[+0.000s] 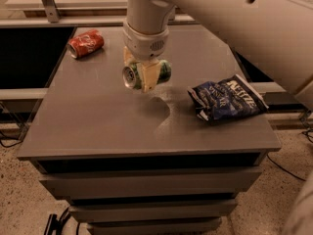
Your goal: Place green can upright
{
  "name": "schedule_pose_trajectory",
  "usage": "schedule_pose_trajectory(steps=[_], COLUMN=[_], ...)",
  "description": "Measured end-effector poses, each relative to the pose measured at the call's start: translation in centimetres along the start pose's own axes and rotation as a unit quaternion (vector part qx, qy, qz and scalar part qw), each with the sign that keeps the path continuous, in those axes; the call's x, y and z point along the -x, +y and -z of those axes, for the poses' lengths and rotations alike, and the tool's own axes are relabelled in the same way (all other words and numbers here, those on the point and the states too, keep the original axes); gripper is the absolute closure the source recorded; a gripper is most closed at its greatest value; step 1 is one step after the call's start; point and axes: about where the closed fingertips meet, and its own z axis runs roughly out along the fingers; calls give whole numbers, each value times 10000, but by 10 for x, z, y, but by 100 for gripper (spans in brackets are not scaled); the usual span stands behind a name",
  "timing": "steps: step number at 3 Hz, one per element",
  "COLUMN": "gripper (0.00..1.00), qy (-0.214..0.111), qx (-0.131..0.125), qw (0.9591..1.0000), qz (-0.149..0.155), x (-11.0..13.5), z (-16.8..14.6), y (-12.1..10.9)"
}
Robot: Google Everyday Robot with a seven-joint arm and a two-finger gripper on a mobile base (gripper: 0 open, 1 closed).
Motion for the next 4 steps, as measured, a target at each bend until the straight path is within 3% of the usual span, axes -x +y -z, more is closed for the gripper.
schedule_pose_trajectory(steps=[2, 4], gripper=[100, 100], qy=[-193, -653], qx=[-130, -404], qw=[9969, 9902], qz=[-747, -1167], x=[12, 28], z=[-6, -8], y=[17, 9])
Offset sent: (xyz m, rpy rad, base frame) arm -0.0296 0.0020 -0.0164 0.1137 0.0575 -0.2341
